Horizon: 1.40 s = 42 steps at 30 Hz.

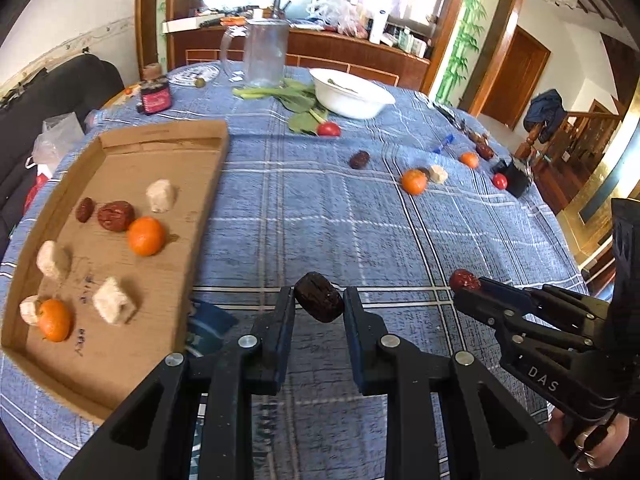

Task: Organize fruits
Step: 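Carry the dark date with the left gripper while the right carries the red date over the tray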

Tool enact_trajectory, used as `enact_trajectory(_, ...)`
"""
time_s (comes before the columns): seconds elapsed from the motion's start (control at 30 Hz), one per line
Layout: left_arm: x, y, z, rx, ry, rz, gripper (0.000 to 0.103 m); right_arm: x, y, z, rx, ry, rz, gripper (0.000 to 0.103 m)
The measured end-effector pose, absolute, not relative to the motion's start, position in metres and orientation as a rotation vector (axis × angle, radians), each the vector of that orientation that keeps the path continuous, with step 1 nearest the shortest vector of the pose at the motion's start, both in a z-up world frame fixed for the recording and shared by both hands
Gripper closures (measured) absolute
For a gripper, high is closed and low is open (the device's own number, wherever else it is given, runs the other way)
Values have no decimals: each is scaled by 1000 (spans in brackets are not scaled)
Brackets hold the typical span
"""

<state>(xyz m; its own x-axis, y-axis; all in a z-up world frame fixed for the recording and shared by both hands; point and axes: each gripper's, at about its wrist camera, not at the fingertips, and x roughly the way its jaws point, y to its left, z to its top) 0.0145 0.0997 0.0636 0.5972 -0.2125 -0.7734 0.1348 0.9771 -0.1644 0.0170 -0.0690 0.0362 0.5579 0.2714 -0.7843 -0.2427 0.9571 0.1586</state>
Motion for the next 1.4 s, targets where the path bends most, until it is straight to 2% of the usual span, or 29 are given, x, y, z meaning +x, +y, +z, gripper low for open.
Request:
enact_trajectory(0.47,16,195,84,-179,859,-88,79,38,25,64,-43,891,434,76)
enact_trajectory(0.83,21,268,79,-197,867,11,79,56,95,67,-96,887,530,76)
enact_trajectory(1.4,3,273,44,-154,945,-64,79,68,156,41,-166,951,634,76)
